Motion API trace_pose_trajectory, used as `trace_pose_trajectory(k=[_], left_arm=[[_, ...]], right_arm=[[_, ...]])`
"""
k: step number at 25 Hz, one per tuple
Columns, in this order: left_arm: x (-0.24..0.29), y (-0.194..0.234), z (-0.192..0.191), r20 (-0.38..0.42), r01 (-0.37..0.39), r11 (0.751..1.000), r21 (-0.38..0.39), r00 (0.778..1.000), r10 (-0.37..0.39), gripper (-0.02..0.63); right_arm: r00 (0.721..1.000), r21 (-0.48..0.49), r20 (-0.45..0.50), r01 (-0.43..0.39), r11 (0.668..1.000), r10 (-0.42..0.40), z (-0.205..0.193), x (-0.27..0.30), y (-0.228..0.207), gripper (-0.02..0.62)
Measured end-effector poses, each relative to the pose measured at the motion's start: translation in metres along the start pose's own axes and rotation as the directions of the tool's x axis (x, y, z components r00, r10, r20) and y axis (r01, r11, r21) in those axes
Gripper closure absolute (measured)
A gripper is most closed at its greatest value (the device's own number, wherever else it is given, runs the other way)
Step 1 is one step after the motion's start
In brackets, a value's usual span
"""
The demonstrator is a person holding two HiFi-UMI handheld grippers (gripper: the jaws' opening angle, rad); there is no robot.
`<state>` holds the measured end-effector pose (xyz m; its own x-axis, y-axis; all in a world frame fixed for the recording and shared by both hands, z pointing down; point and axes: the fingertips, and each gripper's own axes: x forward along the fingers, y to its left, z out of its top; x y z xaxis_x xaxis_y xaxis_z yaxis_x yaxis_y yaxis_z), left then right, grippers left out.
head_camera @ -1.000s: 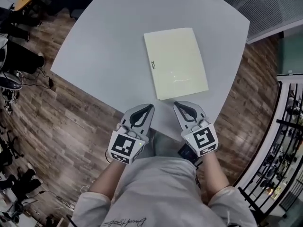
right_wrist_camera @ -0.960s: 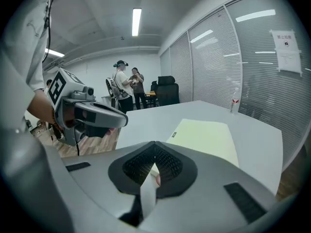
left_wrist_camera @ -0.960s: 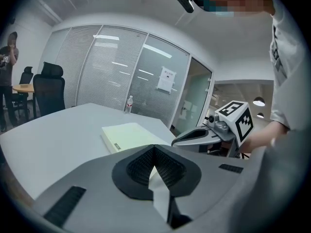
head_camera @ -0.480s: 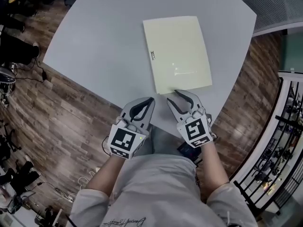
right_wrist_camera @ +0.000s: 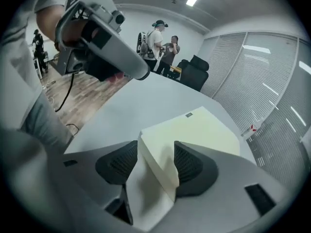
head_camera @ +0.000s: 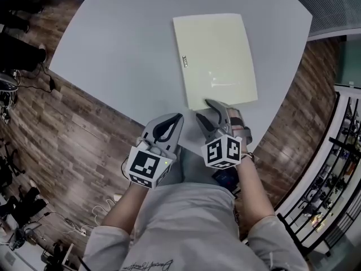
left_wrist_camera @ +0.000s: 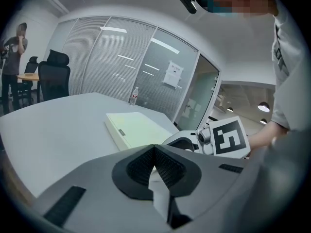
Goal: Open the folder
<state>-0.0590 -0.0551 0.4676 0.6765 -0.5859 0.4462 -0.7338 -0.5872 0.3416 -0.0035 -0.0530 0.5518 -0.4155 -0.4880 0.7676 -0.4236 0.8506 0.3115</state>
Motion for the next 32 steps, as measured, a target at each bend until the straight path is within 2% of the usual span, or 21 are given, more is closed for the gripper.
trace_pose_trajectory(k=[9, 20, 32], left_arm=[[0.001, 0.003, -0.009, -0.013, -0.010, 0.999, -0.040, 1.000, 0.010, 0.597], [0.008, 0.010, -0.022, -0.039, -0.009, 0.999, -0.042, 0.999, 0.007, 0.597], [0.041, 0.007, -0.038, -0.071, -0.003, 0.999, -0.035, 0.997, 0.001, 0.597]], right_arm=[[0.998, -0.066, -0.013, 0.062, 0.996, -0.063, -0.009, 0.015, -0.005, 0.348], [0.999, 0.077, 0.026, -0.022, 0.997, 0.020, -0.001, 0.008, -0.005, 0.440], [0.994, 0.143, 0.106, 0.004, 0.990, -0.019, 0.009, -0.007, -0.010, 0.548]])
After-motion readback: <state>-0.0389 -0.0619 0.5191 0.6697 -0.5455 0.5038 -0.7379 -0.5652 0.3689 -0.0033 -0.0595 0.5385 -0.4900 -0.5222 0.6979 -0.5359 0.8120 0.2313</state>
